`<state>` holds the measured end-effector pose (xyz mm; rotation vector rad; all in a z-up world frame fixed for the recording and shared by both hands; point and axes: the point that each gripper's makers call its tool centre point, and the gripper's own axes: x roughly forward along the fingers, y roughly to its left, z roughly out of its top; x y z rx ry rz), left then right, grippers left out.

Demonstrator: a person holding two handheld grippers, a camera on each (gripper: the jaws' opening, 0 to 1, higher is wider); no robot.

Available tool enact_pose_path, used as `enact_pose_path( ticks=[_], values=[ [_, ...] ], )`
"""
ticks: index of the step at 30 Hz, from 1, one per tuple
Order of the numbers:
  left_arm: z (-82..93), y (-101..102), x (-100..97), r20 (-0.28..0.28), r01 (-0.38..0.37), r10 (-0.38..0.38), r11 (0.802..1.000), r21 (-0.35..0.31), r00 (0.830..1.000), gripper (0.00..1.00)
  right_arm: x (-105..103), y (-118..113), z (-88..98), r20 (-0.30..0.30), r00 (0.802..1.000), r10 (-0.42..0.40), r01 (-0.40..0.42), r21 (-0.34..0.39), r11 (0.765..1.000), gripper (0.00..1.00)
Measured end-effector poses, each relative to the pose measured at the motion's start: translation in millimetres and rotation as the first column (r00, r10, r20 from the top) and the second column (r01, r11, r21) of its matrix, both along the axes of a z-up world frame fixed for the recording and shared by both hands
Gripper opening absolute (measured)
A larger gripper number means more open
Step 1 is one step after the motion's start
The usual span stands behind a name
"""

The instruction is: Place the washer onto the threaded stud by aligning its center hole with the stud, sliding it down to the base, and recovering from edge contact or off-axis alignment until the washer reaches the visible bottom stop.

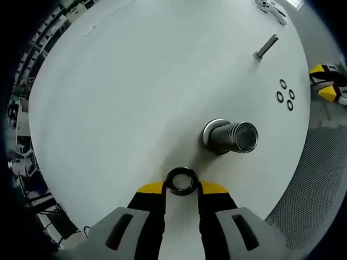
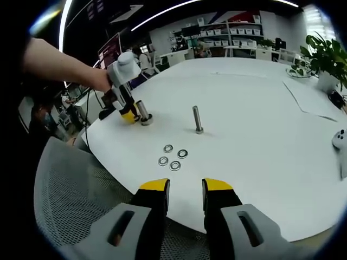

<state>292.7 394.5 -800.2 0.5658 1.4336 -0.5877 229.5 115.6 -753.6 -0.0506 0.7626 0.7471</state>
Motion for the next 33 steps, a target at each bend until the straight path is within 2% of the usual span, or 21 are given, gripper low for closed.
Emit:
enact_pose_path(
  ticks=[23, 33],
  values=[
    [-1.0, -0.1, 0.7, -0.014, 0.013, -0.013, 1.0, 0.006, 1.0, 0.21, 0.7, -1.1, -0.8, -0.001, 1.0, -0.003, 0.003, -0.004, 1.0, 0.27],
    [1.3, -0.2, -1.2, 0.021, 0.032, -0.032, 0.999, -0.003, 0.999, 0.19, 1.1, -1.4, -0.6, 0.0, 1.0, -0.007, 0.007, -0.001, 1.0, 0.27]
  ],
)
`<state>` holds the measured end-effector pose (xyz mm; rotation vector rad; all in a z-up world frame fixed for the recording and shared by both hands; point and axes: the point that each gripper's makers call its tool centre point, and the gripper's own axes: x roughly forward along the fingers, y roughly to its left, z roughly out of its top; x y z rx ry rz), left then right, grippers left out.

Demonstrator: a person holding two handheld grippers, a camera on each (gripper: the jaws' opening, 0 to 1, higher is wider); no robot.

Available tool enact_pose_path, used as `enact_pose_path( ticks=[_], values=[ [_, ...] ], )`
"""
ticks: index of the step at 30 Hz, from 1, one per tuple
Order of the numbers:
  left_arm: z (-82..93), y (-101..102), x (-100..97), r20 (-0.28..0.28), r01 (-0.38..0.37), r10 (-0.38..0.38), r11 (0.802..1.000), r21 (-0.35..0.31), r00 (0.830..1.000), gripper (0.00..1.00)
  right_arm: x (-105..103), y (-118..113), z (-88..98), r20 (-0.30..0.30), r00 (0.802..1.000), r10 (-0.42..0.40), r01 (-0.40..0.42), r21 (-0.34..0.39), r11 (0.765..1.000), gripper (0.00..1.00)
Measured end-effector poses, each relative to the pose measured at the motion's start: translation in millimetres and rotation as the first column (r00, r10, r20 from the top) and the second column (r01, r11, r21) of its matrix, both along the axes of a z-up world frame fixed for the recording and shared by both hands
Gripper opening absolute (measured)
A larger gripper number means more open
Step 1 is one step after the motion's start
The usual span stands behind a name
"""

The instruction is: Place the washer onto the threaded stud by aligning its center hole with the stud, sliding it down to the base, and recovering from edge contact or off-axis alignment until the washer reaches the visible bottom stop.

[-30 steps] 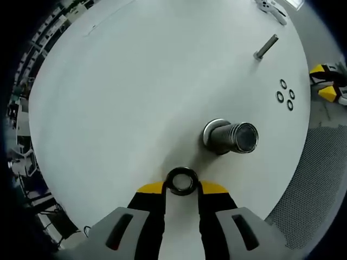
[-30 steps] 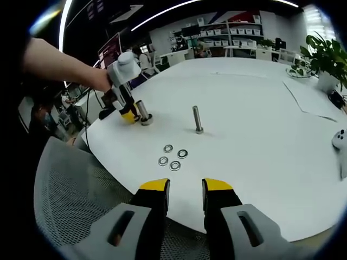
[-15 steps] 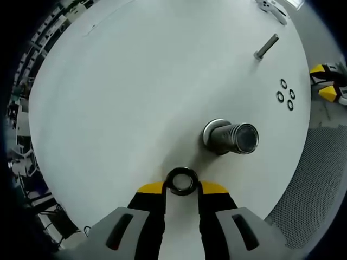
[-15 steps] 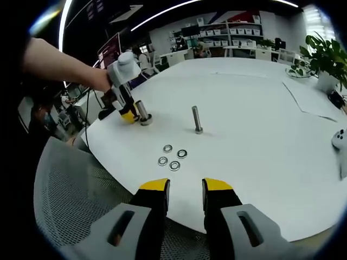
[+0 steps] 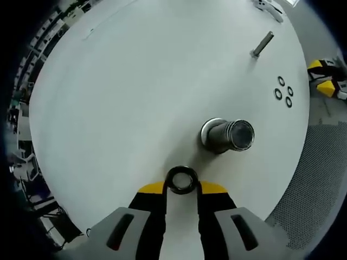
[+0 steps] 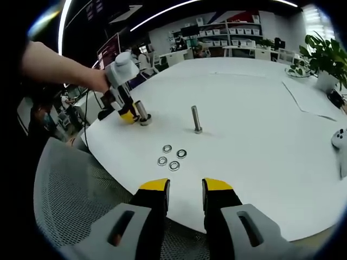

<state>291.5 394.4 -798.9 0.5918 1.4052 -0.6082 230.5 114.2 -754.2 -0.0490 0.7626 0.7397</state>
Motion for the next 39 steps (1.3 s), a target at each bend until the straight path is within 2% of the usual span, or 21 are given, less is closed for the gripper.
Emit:
enact_pose_path(
  ticks=[1, 2, 3, 4, 5, 7, 10, 12, 14, 16, 19, 26, 30, 33, 39],
  values=[
    [-0.1, 0, 0.3, 0.004, 0.002, -0.002, 1.0, -0.004, 1.0, 0.18, 0, 0, -0.1, -0.001, 1.0, 0.0, 0.0, 0.0, 1.0, 0.27],
    [-1.4, 0, -3.8, -0.015, 0.007, -0.007, 1.0, -0.014, 1.0, 0.0, 0, 0, -0.2, -0.001, 1.0, 0.0, 0.0, -0.001, 1.0, 0.27],
    [-1.2, -1, -16.2, -0.105, 0.107, -0.11, 0.994, -0.038, 0.988, 0.0, 0, 0, -0.3, -0.002, 1.0, 0.0, 0.0, -0.001, 1.0, 0.27],
    [2.3, 4, -0.8, 0.021, 0.052, -0.052, 0.999, -0.008, 0.998, 0.0, 0, 0, -0.3, -0.002, 1.0, -0.001, 0.001, -0.001, 1.0, 0.27],
    [0.4, 4, -6.2, 0.002, 0.044, -0.044, 0.999, -0.012, 0.999, 0.0, 0, 0, -0.5, -0.003, 1.0, -0.002, 0.002, -0.002, 1.0, 0.27],
    [-3.1, 3, -6.8, 0.01, 0.065, -0.064, 0.998, -0.015, 0.998, 0.0, 0, 0, -0.5, -0.003, 1.0, -0.001, 0.001, 0.0, 1.0, 0.27],
    [0.2, 2, -5.3, 0.042, -0.046, 0.05, 0.995, -0.093, 0.998, 0.0, -2, 1, -2.5, -0.014, 1.0, 0.009, -0.009, -0.01, 1.0, 0.27],
    [2.2, 8, -10.7, 0.039, -0.026, 0.03, 0.995, -0.092, 0.999, 0.0, -3, 1, -3.9, -0.02, 1.0, 0.014, -0.015, -0.02, 1.0, 0.27],
    [9.9, 9, -3.3, 0.115, -0.042, 0.058, 0.99, -0.133, 0.992, 0.0, -2, 1, -0.1, -0.007, 1.0, 0.005, -0.005, -0.004, 1.0, 0.27],
    [13.4, 10, -7.0, 0.116, -0.062, 0.082, 0.984, -0.167, 0.99, 0.0, 0, 0, 0.8, -0.002, 1.0, -0.007, 0.007, 0.0, 1.0, 0.27],
    [11.5, 17, -11.6, 0.115, -0.071, 0.091, 0.983, -0.167, 0.989, 0.0, -1, 1, -1.6, -0.012, 1.0, -0.001, 0.001, -0.009, 1.0, 0.27],
    [8.7, 18, -16.5, 0.12, -0.143, 0.175, 0.961, -0.238, 0.977, 0.0, 0, 0, -0.4, -0.003, 1.0, -0.004, 0.004, -0.006, 1.0, 0.27],
    [8.7, 15, -16.4, 0.125, -0.103, 0.133, 0.97, -0.221, 0.983, 0.0, 0, 0, -0.7, -0.005, 1.0, -0.002, 0.002, -0.008, 1.0, 0.27],
    [11.1, 14, -9.5, 0.116, -0.121, 0.152, 0.964, -0.236, 0.982, 0.0, 0, 0, -0.7, -0.007, 1.0, -0.006, 0.006, -0.009, 1.0, 0.27],
    [18.7, 14, 1.9, 0.129, -0.097, 0.129, 0.969, -0.225, 0.983, 0.0, 0, 0, -0.4, -0.006, 1.0, -0.008, 0.008, -0.008, 1.0, 0.27]
  ],
)
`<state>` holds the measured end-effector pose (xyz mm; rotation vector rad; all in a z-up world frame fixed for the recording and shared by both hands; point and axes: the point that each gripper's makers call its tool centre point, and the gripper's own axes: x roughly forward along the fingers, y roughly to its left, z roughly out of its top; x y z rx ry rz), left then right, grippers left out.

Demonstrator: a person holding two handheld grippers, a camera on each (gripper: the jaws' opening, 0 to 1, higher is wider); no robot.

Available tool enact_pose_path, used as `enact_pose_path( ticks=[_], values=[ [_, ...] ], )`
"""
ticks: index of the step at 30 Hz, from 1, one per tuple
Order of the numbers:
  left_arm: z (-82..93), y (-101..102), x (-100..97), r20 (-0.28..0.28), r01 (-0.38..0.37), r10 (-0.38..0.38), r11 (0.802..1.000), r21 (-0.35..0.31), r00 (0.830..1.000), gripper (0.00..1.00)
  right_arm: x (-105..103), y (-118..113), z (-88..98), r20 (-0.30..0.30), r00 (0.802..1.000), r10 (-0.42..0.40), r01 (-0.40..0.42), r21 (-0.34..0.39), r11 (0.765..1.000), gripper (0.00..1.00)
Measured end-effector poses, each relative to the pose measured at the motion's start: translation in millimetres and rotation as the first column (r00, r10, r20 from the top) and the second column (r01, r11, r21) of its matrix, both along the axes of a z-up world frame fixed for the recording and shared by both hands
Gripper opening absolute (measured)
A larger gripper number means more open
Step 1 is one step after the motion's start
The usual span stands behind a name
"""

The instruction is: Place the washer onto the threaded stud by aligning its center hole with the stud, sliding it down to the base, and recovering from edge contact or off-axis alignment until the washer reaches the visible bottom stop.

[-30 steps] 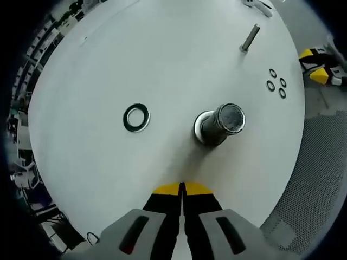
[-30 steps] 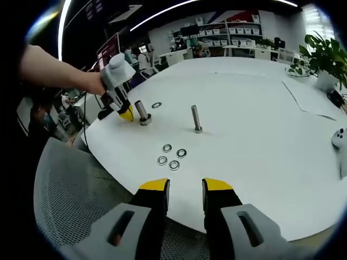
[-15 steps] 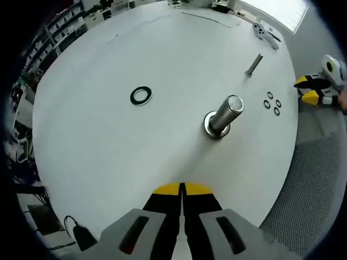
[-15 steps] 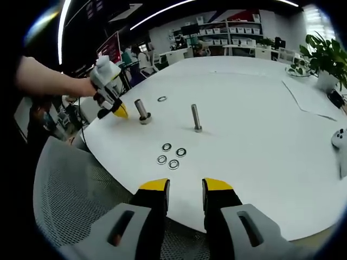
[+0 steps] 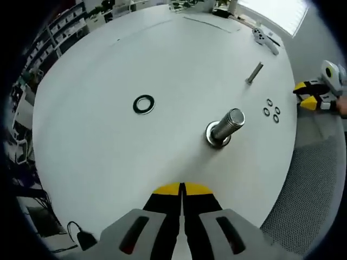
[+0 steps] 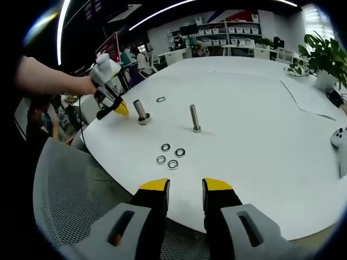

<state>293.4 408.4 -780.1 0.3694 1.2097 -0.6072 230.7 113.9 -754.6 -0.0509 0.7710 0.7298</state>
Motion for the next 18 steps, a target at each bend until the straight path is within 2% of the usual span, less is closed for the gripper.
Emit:
enact_pose_path(
  ticks=[3, 6, 10, 14, 16, 18],
  values=[
    [3.8, 1, 6.8, -0.005, -0.003, 0.003, 1.0, -0.001, 1.0, 0.0, 1, 0, 0.5, 0.002, 1.0, -0.003, 0.003, 0.002, 1.0, 0.27],
    [6.7, 4, 15.9, 0.015, 0.006, -0.006, 1.0, 0.014, 1.0, 0.0, 1, 0, 0.7, 0.003, 1.0, -0.004, 0.004, 0.005, 1.0, 0.27],
    [11.5, 2, 30.5, 0.023, 0.001, -0.002, 1.0, 0.003, 1.0, 0.0, 2, -1, 1.9, 0.009, 1.0, -0.008, 0.007, 0.011, 1.0, 0.27],
    [11.6, -1, 40.5, 0.021, 0.008, -0.008, 1.0, 0.004, 1.0, 0.06, 3, -1, 2.7, 0.014, 1.0, -0.008, 0.007, 0.016, 1.0, 0.27],
    [12.3, -5, 44.3, 0.013, 0.002, -0.002, 1.0, -0.016, 1.0, 0.11, 3, -1, 4.0, 0.019, 1.0, -0.011, 0.011, 0.022, 1.0, 0.27],
    [12.5, -6, 48.2, 0.011, 0.001, -0.001, 1.0, -0.015, 1.0, 0.12, 4, -1, 5.1, 0.024, 1.0, -0.016, 0.016, 0.028, 1.0, 0.27]
  ],
)
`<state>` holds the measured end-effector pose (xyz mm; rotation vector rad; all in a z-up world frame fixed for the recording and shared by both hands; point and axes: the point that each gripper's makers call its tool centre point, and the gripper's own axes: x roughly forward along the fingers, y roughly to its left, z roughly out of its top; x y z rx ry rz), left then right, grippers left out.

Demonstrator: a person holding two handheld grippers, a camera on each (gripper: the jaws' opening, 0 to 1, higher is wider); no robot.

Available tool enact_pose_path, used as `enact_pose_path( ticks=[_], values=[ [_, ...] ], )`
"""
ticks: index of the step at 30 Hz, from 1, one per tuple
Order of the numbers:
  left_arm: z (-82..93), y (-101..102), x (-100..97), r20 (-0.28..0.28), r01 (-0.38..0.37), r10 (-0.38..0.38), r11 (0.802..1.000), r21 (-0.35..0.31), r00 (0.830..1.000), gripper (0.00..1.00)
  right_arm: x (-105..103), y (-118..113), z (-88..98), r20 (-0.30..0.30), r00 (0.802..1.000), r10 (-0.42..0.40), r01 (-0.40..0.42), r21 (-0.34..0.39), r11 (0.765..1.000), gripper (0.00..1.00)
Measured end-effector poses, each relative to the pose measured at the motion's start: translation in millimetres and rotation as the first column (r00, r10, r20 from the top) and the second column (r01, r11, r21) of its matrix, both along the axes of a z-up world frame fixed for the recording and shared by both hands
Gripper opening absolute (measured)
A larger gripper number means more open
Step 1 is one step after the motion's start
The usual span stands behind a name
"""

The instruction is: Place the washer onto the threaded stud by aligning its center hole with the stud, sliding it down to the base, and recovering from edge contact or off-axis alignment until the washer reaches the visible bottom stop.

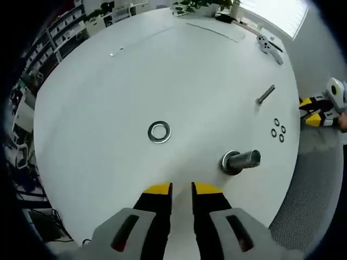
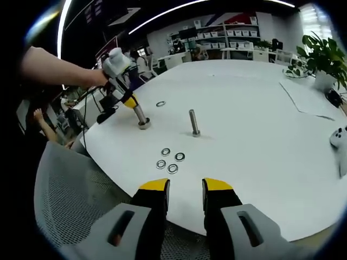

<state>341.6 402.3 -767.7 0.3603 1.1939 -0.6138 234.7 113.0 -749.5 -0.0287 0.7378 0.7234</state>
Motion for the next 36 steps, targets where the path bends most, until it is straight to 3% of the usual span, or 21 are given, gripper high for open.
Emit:
enact_pose_path(
  ticks=[9, 14, 25, 27, 36],
  values=[
    [-7.5, -3, 18.7, -0.016, 0.002, -0.002, 1.0, 0.022, 1.0, 0.22, 0, 1, 1.8, 0.004, 1.0, -0.004, 0.003, 0.008, 1.0, 0.27],
    [-8.0, -12, 33.3, -0.016, -0.032, 0.032, 0.999, -0.017, 0.999, 0.25, 1, 0, 2.8, 0.008, 1.0, -0.009, 0.009, 0.014, 1.0, 0.27],
    [-19.9, -23, 59.2, -0.03, -0.007, 0.007, 1.0, 0.005, 1.0, 0.32, 2, 1, 4.0, 0.011, 1.0, -0.014, 0.014, 0.02, 1.0, 0.27],
    [-21.3, -21, 64.1, -0.015, 0.012, -0.012, 0.999, 0.033, 1.0, 0.33, 2, 1, 3.8, 0.011, 1.0, -0.012, 0.011, 0.019, 1.0, 0.27],
    [-27.7, -18, 70.7, -0.032, 0.025, -0.023, 0.998, 0.064, 0.999, 0.33, 3, 0, 3.8, 0.011, 1.0, -0.021, 0.021, 0.018, 1.0, 0.27]
  ],
)
